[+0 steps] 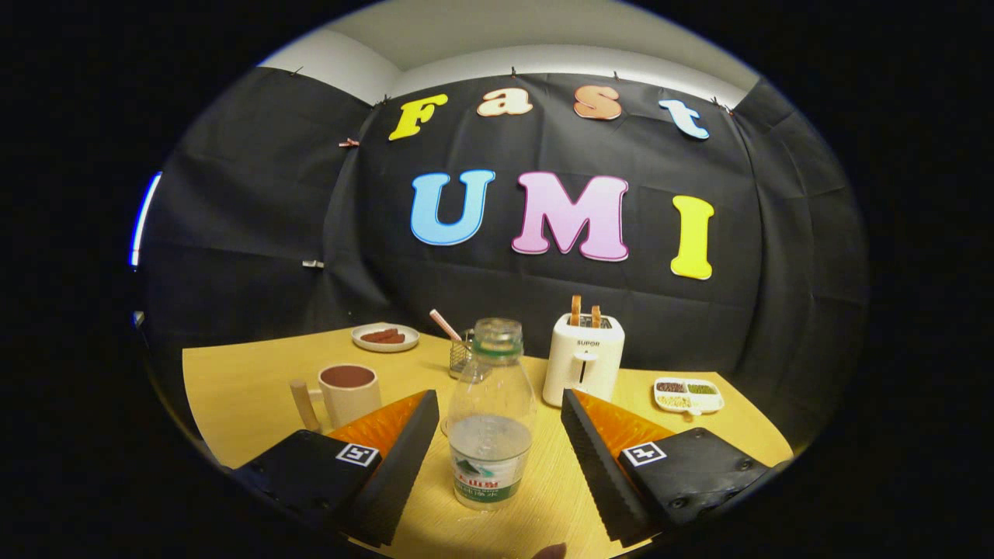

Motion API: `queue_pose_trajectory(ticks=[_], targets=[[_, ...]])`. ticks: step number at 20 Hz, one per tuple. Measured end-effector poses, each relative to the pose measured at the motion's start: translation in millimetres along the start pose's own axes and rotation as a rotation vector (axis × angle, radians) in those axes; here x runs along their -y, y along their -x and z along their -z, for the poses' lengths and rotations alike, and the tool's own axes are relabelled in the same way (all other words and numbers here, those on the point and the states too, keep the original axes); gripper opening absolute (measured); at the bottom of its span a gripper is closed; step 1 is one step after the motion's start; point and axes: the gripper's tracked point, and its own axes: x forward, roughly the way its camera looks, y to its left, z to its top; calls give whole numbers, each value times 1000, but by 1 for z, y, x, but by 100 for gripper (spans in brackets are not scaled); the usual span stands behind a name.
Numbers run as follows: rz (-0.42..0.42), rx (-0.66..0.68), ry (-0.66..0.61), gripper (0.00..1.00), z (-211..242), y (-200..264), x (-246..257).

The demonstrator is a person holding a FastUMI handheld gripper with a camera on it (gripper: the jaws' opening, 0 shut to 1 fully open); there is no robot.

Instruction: Take the bottle from table, then pour the juice into the cup, finally place the bottle on the coaster

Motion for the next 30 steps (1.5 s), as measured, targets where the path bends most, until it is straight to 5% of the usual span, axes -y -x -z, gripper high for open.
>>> queue_pose_trajectory(ticks=[12,17,30], targets=[[44,-69,-73,97,55,-20,2],[60,-84,-96,80,60,-32,3],[101,-192,248,75,-7,-40,-1]])
